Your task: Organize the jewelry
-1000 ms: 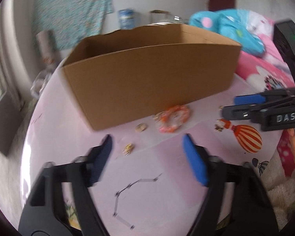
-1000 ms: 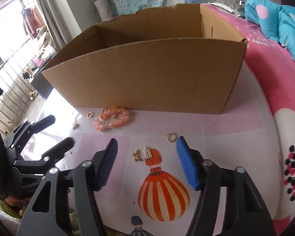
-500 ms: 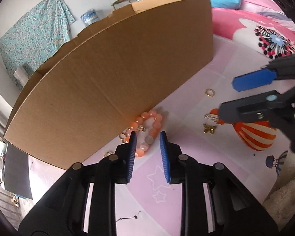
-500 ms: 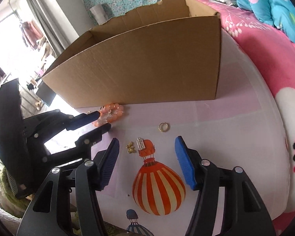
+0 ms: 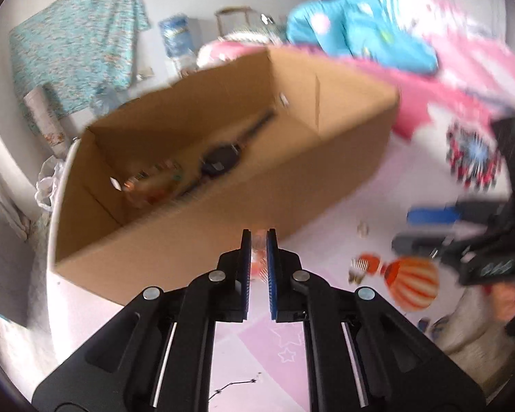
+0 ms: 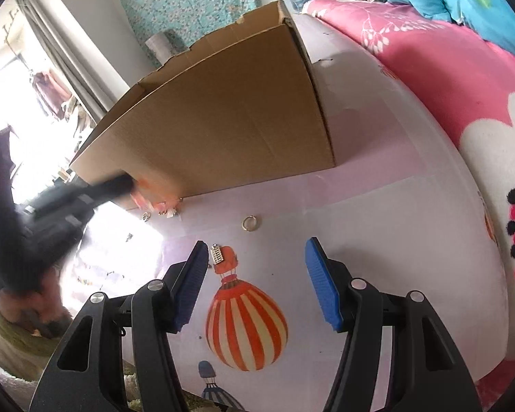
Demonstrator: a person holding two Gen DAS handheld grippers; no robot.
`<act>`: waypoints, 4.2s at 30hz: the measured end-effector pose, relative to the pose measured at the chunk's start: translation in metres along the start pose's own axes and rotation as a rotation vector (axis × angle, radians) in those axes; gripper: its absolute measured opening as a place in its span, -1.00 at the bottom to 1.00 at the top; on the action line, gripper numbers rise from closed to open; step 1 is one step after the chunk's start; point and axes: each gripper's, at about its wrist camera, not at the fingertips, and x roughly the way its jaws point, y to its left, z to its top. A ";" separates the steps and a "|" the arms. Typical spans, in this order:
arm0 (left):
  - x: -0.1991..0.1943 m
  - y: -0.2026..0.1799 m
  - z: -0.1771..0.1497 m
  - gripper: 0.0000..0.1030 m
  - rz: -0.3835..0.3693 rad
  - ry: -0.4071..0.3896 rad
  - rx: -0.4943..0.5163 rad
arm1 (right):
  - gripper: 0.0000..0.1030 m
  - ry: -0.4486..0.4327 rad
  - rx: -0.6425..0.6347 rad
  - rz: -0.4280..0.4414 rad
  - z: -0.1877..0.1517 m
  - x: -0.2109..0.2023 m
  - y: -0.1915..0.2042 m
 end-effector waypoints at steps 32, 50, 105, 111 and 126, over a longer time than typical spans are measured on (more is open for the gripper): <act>-0.031 0.045 -0.123 -0.84 -0.173 0.078 -0.396 | 0.12 0.097 -0.180 0.025 -0.020 0.010 0.103; -0.041 0.046 -0.115 -0.03 -0.108 0.082 -0.355 | 0.12 0.137 -0.191 -0.059 -0.015 0.019 0.097; 0.026 0.056 -0.083 -0.79 0.038 0.146 -0.261 | -0.56 0.197 -0.174 -0.099 -0.002 0.028 0.074; 0.025 0.058 -0.084 -0.94 0.042 0.145 -0.272 | -0.56 0.194 -0.188 -0.104 -0.001 0.030 0.074; 0.020 0.057 -0.093 -0.94 0.031 0.128 -0.285 | -0.69 0.182 -0.342 -0.176 0.001 0.048 0.096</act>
